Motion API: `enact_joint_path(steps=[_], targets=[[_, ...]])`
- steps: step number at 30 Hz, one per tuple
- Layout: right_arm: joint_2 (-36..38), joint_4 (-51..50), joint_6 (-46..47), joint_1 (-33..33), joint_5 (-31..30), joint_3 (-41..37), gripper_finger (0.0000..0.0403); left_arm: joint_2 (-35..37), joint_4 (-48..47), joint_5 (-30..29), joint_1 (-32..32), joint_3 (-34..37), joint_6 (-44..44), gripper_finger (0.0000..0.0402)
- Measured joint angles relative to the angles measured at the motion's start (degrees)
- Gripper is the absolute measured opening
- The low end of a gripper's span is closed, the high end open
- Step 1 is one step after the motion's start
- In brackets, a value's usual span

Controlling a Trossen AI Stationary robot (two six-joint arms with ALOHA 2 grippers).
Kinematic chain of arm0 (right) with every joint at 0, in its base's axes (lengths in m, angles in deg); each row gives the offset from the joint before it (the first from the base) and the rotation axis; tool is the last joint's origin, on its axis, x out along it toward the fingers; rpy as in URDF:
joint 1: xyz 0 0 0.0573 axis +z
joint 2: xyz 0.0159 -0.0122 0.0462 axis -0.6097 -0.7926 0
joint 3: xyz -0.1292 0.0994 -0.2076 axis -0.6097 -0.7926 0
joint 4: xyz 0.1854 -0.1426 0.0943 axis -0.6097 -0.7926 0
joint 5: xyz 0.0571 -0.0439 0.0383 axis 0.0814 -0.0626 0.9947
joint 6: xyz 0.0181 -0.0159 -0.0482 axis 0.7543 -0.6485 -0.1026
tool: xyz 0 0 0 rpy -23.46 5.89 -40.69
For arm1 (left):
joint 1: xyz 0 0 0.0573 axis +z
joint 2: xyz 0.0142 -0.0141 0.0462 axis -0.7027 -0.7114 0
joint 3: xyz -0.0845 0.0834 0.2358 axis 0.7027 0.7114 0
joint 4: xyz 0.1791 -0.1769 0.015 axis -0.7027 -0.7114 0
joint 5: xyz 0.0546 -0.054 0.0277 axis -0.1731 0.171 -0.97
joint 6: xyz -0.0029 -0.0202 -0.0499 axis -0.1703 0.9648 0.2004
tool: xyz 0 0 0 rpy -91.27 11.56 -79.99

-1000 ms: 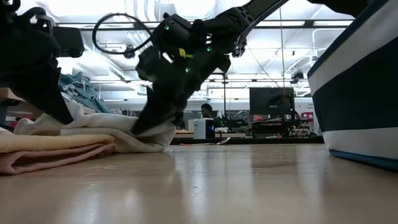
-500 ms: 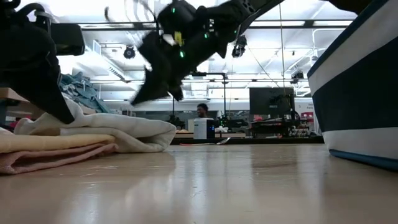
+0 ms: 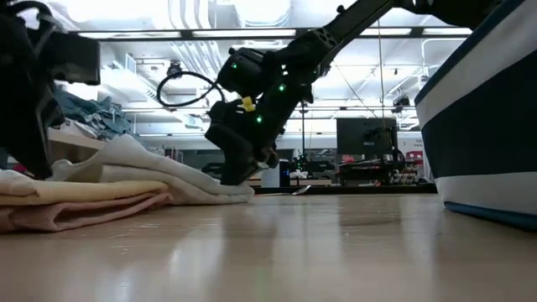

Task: Fold towel
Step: Fold the white towel

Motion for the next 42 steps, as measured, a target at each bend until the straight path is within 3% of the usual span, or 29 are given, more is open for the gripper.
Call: enact_joint_path(steps=[3, 6, 8, 11, 13, 16, 19, 22, 24, 33, 39, 42], targets=[[0.98, -0.54, -0.04, 0.26, 0.10, -0.06, 0.0000, 0.98, -0.97, 5.22, 0.00, -1.07, -0.20, 0.0054], [2.43, 0.61, -0.59, 0.86, 1.14, 0.06, 0.0000, 2.91, -3.49, 2.27, -0.02, -3.04, -0.64, 0.0056], [3.12, 2.86, -0.99, 1.20, 1.40, 0.69, 0.0000, 4.35, -5.59, -5.77, -0.02, -4.15, -1.51, 0.0055], [3.12, 5.45, -1.71, 1.34, 2.00, 1.97, 0.0000, 5.31, -7.83, -23.46, 0.20, -4.54, -3.41, 0.0049], [2.20, 8.37, -1.57, 1.22, 3.79, 2.34, 0.0000, 5.31, -9.11, -28.94, 1.46, -3.82, -4.75, 0.0042], [0.55, 10.17, -0.49, 1.02, 5.47, 2.36, 0.0000, 5.08, -7.51, -23.49, 5.18, -0.24, -5.03, 0.0029], [-1.19, 9.13, -0.11, 0.87, 5.04, 2.32, 0.0000, 4.45, 4.41, -12.81, 7.03, 4.87, -8.66, 0.0013], [-2.25, 5.45, 0.90, 0.73, -1.09, 2.20, 0.0000, 4.26, 16.63, -0.03, 7.04, 8.71, -11.64, 0.0002], [-2.26, 3.41, 0.61, 0.42, -4.68, 2.27, 0.0000, 4.29, 18.71, 4.23, 6.47, 9.79, -8.73, 0.0003], [0.72, 0.04, 0.30, 0.23, -4.76, 2.16, 0.0000, 5.78, 12.21, 2.82, 5.23, 7.22, -9.77, 0.0001], [2.74, -1.74, -1.68, 0.23, -5.94, 2.22, 0.0000, 7.31, 2.54, -11.41, 5.51, 6.46, -8.53, 0.0003], [2.32, -5.48, -1.70, -0.33, -7.41, 2.16, 0.0000, 7.34, 2.14, -13.50, 6.94, 8.56, -8.09, 0.0001]])
